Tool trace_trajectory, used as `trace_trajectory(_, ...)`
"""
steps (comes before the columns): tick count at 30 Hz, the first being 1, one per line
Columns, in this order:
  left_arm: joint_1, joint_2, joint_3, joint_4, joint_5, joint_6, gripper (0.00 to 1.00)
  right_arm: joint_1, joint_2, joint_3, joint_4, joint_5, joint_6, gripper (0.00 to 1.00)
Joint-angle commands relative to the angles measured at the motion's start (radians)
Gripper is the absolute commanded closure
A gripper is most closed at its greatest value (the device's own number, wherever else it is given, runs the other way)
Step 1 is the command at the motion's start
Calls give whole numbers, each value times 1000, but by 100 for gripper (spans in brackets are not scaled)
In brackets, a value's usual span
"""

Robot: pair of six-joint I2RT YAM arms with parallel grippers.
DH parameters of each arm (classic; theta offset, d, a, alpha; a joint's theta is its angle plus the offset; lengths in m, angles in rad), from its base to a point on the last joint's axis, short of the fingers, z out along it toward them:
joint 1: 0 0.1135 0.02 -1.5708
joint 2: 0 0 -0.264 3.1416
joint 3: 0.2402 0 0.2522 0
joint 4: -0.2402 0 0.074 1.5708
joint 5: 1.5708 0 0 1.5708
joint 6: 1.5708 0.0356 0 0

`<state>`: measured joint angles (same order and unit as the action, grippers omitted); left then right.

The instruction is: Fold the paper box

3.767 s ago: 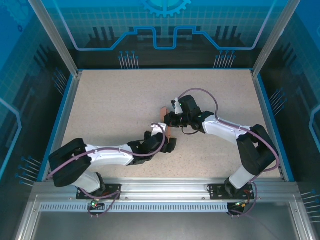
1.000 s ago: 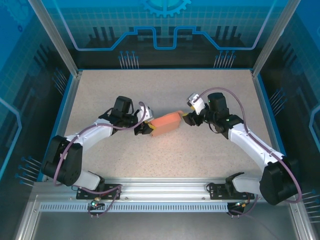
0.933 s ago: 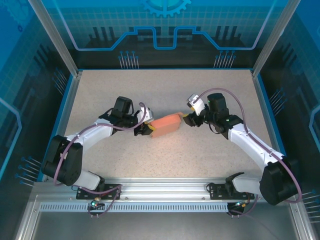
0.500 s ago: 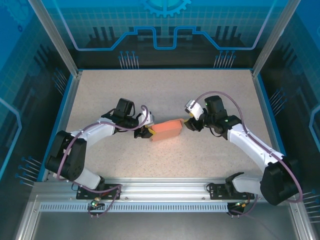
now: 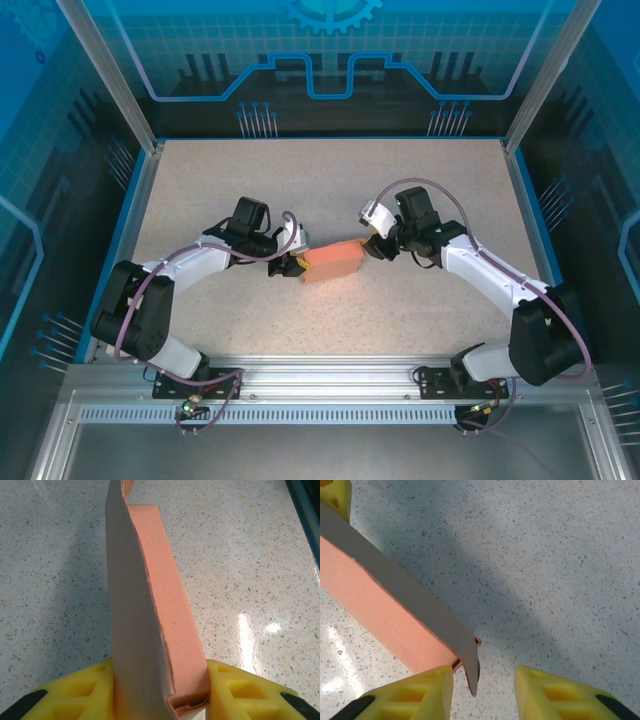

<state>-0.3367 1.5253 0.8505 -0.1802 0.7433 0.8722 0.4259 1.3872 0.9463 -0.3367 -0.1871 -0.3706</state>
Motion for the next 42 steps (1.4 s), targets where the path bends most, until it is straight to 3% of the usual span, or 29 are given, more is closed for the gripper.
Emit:
trace_trajectory(1, 7, 11, 33, -23, 59, 36, 61, 18, 29, 39, -19, -11, -13, 68)
trace_trajectory(6, 7, 16, 35, -22, 53, 33, 61, 20, 53, 58, -40, -6, -9, 81)
trace_trajectory(27, 7, 12, 33, -19, 27, 28, 61, 19, 49, 40, -47, -3, 43, 95)
trace_trajectory(42, 5, 0, 15, 41, -28, -7, 61, 50, 15, 83, -83, 81, 491, 96)
